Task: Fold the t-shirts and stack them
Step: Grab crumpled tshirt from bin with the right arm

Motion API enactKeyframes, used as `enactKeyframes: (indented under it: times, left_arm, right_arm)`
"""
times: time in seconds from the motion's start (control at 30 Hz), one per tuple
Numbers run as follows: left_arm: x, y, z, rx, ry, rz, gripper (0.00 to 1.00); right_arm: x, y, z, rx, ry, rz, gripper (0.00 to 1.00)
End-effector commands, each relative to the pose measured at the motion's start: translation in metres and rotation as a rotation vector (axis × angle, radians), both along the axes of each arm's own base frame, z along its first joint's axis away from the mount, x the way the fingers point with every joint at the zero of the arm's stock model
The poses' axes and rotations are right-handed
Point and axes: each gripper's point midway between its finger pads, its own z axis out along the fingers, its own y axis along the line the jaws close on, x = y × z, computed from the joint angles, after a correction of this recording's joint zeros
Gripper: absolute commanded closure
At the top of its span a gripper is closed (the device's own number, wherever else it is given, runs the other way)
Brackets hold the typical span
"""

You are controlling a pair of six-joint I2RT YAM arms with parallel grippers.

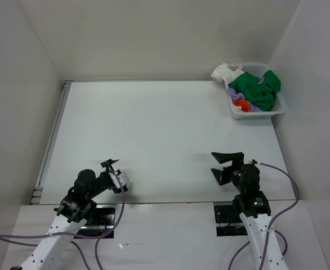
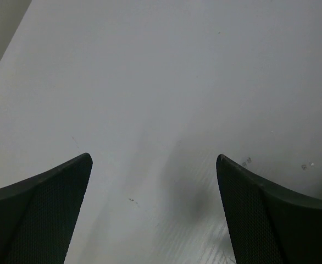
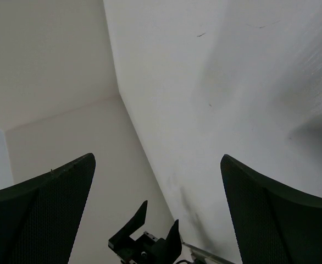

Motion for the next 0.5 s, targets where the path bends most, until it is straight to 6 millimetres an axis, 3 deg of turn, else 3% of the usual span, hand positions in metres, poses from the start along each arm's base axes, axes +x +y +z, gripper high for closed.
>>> enactKeyframes:
  times: [0.0, 0.13, 0.17, 0.23, 0.3, 0.33, 0.37, 0.4, 0.47]
  left_arm:
    - [-0.008, -0.01, 0.022, 0.006, -0.131, -0.11, 0.0]
    - [-0.006, -0.011, 0.02, 0.09, -0.215, -0.168, 0.0]
    - [-0.006, -0.016, 0.029, 0.1, -0.277, -0.207, 0.0]
    - [-0.002, -0.017, 0.039, 0.267, -0.474, -0.297, 0.0]
    - [0.009, -0.007, 0.049, 0.395, -0.593, -0.264, 0.0]
    - [0.016, -0.002, 0.059, 0.41, -0.632, -0.217, 0.0]
    - [0.023, 0.004, 0.096, 0.366, -0.736, -0.121, 0.0]
    - [0.033, 0.023, 0.113, 0.309, -0.729, 0.037, 0.0]
    - [0.036, 0.039, 0.151, 0.254, -0.833, 0.174, 0.0]
  right_arm:
    - [0.002, 0.0, 0.004, 0.0, -0.061, 0.0, 0.01]
    - [0.002, 0.0, 0.004, 0.008, -0.059, -0.003, 0.01]
    - [0.002, 0.0, 0.005, 0.029, -0.052, -0.013, 0.01]
    - [0.006, 0.007, 0.019, 0.117, -0.089, -0.001, 0.0]
    - [0.009, 0.016, 0.035, 0.13, -0.19, 0.061, 0.0]
    - [0.01, 0.017, 0.05, 0.125, -0.249, 0.067, 0.0]
    - [0.012, 0.015, 0.069, 0.128, -0.314, 0.059, 0.0]
    - [0.012, 0.01, 0.094, 0.115, -0.394, 0.035, 0.0]
    - [0.009, 0.003, 0.135, 0.056, -0.552, 0.01, 0.0]
